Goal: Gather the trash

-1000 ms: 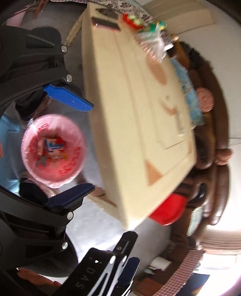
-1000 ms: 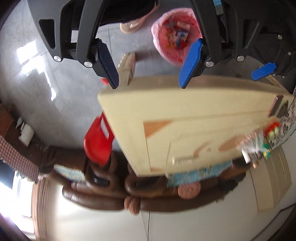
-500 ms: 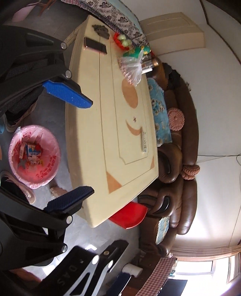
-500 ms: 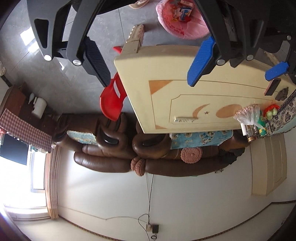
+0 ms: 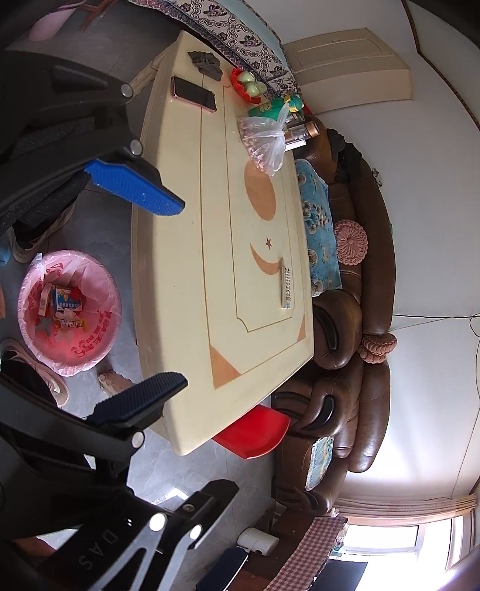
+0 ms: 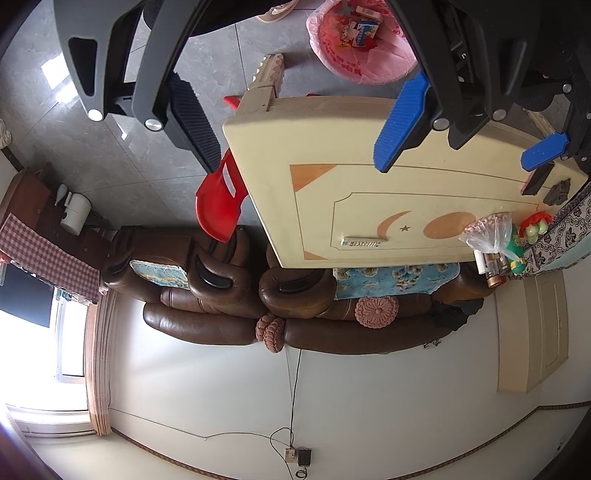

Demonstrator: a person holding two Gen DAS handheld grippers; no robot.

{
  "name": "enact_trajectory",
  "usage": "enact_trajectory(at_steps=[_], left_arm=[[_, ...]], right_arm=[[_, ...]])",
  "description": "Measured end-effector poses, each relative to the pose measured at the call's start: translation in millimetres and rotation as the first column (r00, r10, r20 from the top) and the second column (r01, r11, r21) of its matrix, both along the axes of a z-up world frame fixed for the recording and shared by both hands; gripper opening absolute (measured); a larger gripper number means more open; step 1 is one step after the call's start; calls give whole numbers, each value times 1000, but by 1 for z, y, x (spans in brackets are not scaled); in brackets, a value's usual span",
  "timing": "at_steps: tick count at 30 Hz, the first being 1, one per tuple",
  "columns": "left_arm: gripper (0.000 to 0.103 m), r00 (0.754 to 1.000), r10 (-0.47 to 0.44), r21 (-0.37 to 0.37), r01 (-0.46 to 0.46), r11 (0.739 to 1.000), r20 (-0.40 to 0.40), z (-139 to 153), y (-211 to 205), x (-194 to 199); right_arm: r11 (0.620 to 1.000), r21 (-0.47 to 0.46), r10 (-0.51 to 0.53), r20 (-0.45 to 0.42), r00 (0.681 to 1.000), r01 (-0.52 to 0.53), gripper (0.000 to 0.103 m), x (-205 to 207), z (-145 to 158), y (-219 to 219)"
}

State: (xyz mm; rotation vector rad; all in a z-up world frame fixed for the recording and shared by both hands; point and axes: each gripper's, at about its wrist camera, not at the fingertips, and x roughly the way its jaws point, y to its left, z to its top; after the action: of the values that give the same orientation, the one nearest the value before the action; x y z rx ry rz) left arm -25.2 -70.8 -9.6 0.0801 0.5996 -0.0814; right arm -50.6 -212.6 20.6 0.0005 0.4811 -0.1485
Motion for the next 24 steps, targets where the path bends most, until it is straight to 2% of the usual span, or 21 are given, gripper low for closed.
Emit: enact_trajectory(at_steps=[24], left_arm=[[86, 1000, 16, -1, -16, 1000, -2, 2, 5, 1]], right_arm=[[1000, -8, -19, 5, 1000, 19, 83, 0, 0, -3]])
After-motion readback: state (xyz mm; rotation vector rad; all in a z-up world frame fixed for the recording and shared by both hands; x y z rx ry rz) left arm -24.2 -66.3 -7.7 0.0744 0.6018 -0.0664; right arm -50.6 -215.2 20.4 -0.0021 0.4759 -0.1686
